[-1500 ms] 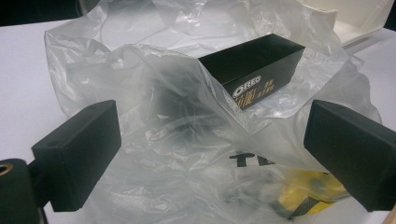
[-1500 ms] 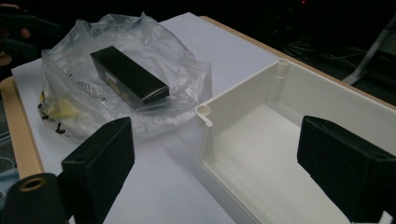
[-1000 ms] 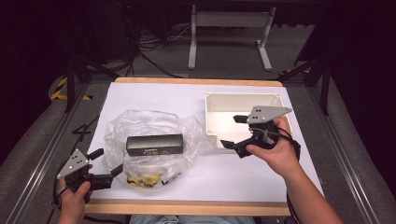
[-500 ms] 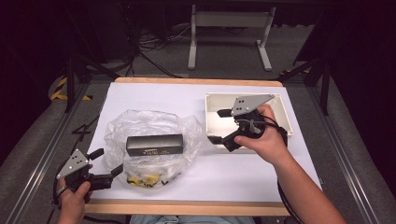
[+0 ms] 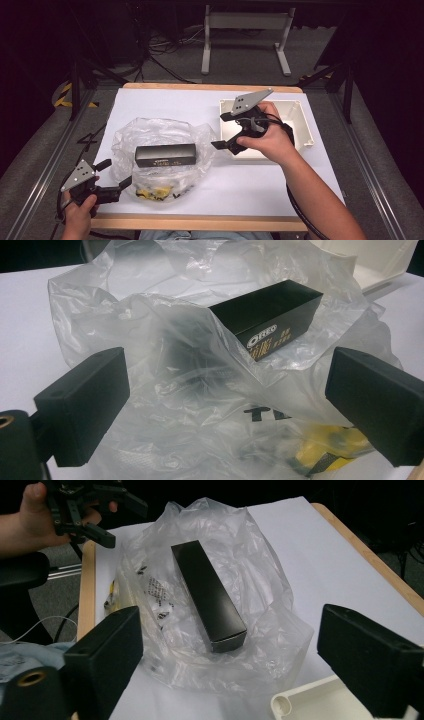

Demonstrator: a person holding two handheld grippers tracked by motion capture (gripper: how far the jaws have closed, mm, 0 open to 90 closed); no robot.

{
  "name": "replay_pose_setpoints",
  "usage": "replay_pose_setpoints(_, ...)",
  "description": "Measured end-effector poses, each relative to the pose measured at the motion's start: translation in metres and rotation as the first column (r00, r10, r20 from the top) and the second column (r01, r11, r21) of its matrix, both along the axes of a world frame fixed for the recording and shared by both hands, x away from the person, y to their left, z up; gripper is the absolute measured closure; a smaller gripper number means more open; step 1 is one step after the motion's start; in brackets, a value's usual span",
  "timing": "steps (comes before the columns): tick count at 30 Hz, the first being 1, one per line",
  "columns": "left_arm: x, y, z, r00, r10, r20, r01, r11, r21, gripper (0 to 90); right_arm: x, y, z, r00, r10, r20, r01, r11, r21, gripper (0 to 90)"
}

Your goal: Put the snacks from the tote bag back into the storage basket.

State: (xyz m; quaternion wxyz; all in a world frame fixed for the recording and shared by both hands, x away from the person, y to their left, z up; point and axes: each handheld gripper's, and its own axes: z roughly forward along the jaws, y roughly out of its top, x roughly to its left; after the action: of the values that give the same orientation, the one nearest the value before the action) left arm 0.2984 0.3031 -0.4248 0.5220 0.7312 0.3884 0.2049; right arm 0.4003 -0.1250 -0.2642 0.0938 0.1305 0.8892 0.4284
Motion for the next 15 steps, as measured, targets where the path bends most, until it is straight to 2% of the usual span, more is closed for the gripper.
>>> replay_pose_setpoints(2, 0.0, 0.0, 0.0, 1.0, 0.0, 0.0, 0.0, 1.0, 0.0, 4.9, 0.001, 0.003, -0.001, 1.0, 0.004, -0.002, -0.004, 0.9999, -0.01, 8.9)
replay_pose_setpoints(3, 0.0, 0.0, 0.0, 1.0, 0.0, 0.0, 0.0, 1.0, -0.001, 4.9, 0.005, 0.009, -0.002, 0.9999, -0.017, 0.004, 0.017, 0.9987, -0.047, 7.9)
replay_pose_setpoints(5, 0.0, 0.0, 0.0, 1.0, 0.0, -0.002, 0.0, 1.0, -0.001, 4.8, 0.008, 0.014, -0.004, 0.9992, -0.037, 0.014, 0.038, 0.9964, -0.076, 8.1)
replay_pose_setpoints(9, 0.0, 0.0, 0.0, 1.0, -0.002, -0.003, 0.002, 1.0, 0.0, 4.9, 0.012, 0.021, -0.007, 0.9989, -0.039, 0.027, 0.041, 0.9953, -0.088, 9.5)
replay_pose_setpoints(12, 0.0, 0.001, 0.0, 1.0, -0.002, -0.006, 0.002, 1.0, 0.003, 4.9, 0.015, 0.028, -0.008, 0.9988, -0.009, 0.048, 0.014, 0.9955, -0.093, 15.1)
replay_pose_setpoints(15, 0.001, 0.0, 0.0, 1.0, -0.001, -0.003, 0.001, 1.0, -0.005, 4.9, 0.021, 0.032, -0.009, 0.9992, 0.007, 0.04, -0.003, 0.9949, -0.101, 19.0)
